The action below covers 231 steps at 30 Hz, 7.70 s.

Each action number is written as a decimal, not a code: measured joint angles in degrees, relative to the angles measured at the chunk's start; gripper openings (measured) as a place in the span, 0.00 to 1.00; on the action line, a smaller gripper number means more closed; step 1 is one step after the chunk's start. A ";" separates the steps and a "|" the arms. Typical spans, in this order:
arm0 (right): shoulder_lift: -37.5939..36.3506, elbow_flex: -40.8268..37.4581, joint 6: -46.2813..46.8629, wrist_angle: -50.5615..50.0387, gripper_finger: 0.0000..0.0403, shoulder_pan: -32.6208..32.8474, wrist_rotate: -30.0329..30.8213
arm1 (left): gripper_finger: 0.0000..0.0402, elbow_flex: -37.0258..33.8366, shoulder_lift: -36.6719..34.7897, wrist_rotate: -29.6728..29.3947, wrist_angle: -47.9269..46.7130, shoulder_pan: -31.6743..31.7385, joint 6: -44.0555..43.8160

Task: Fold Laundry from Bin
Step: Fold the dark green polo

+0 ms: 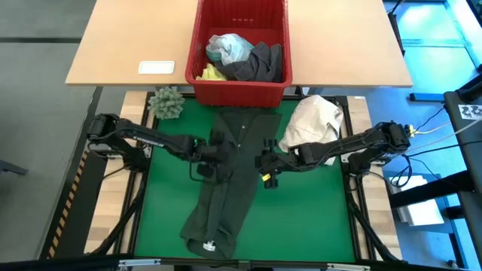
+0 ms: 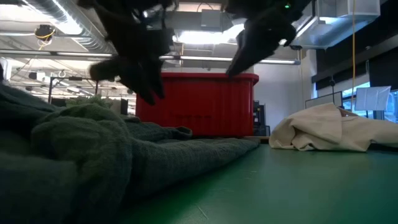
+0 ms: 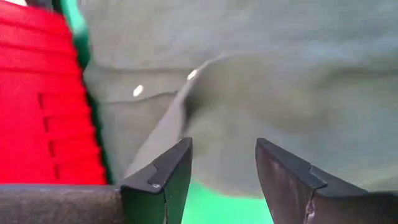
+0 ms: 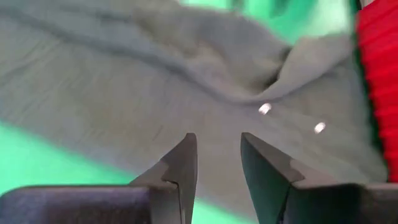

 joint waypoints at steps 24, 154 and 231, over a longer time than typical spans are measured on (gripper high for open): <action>8.45 0.00 -7.22 16.91 0.30 -8.33 -11.40 | 0.39 -0.04 7.06 -0.02 1.29 -33.18 -40.12; 30.08 19.85 -1.57 -7.40 0.30 -21.73 4.75 | 0.39 -0.04 17.16 16.04 18.83 -45.61 -66.94; 13.27 12.98 -4.00 8.65 0.30 20.61 -9.91 | 0.39 1.38 0.31 -2.29 -2.13 -52.45 -68.28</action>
